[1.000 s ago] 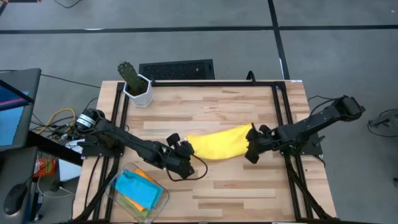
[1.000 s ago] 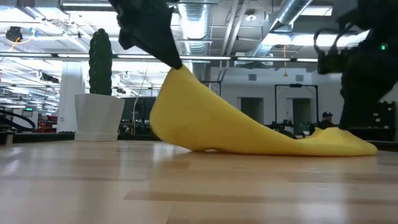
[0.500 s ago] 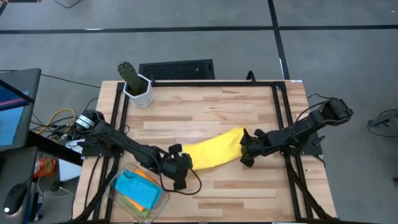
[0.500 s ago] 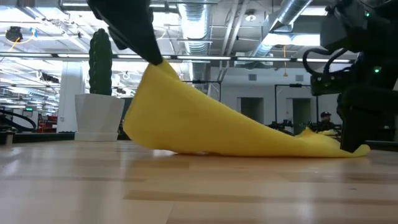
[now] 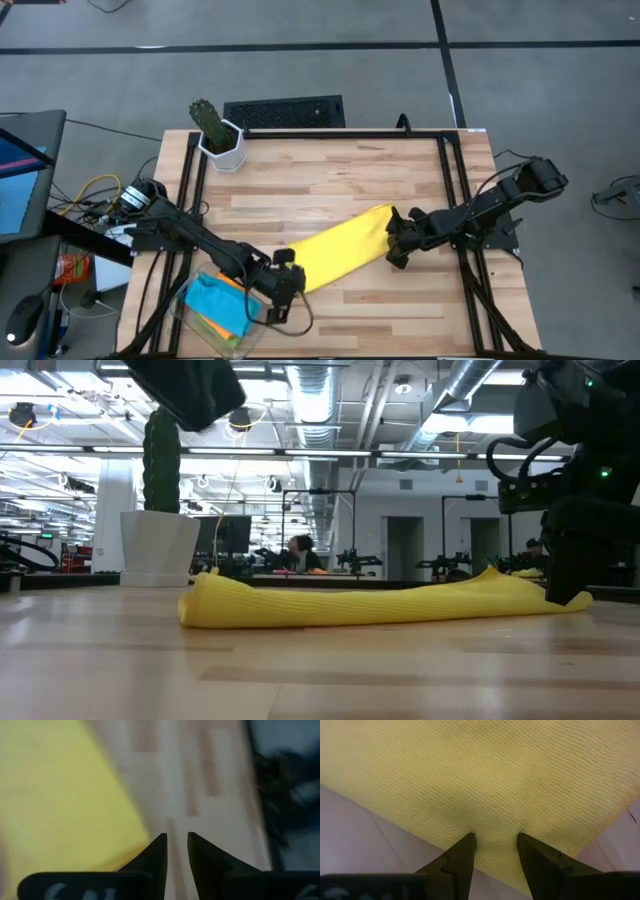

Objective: Fold microfiber towels
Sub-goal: Fold the yellow microfiber towel

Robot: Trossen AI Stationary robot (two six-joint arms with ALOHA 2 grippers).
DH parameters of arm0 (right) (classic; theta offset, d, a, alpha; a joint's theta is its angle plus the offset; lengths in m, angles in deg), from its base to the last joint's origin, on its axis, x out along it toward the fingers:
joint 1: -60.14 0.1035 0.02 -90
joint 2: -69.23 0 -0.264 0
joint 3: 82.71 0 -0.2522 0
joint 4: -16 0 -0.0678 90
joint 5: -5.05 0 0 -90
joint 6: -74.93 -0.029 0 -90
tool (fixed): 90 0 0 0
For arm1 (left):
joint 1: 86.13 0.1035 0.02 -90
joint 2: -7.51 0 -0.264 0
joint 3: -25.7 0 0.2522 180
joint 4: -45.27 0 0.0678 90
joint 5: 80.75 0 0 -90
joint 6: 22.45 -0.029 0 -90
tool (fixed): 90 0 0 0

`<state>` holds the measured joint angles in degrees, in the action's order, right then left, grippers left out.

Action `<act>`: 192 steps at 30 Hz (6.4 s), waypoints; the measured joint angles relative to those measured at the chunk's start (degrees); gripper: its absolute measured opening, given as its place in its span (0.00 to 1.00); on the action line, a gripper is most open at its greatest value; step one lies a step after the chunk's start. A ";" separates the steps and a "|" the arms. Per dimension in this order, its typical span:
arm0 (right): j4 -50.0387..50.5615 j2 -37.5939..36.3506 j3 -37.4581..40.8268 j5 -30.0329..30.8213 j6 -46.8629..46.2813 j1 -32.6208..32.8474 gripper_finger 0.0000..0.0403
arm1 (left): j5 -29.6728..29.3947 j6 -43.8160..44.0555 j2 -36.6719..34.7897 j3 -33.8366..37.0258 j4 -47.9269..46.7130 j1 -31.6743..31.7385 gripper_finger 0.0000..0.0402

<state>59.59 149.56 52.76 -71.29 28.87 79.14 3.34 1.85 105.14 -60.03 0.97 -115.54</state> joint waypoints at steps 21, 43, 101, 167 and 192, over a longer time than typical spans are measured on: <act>-2.01 -5.90 0.28 -0.70 2.45 -1.09 0.44 | -22.40 62.15 -1.73 12.58 -8.50 3.10 0.21; -2.01 -5.97 0.15 -0.29 2.75 -1.09 0.44 | -17.65 55.21 -0.87 21.92 13.80 11.17 0.27; -13.28 -6.03 0.09 -0.79 7.94 -1.09 0.44 | 4.45 63.76 4.78 7.97 9.21 3.91 0.01; -33.60 0.61 -2.72 -1.53 25.39 -6.89 0.28 | -9.77 57.86 4.37 3.54 8.49 -0.64 0.38; -14.76 7.65 -2.64 6.36 0.32 -17.66 0.09 | 2.11 25.15 9.57 3.50 -5.47 22.82 0.00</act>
<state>44.83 157.21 50.12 -64.94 29.19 61.48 5.45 27.01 114.71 -56.53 -4.51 -92.72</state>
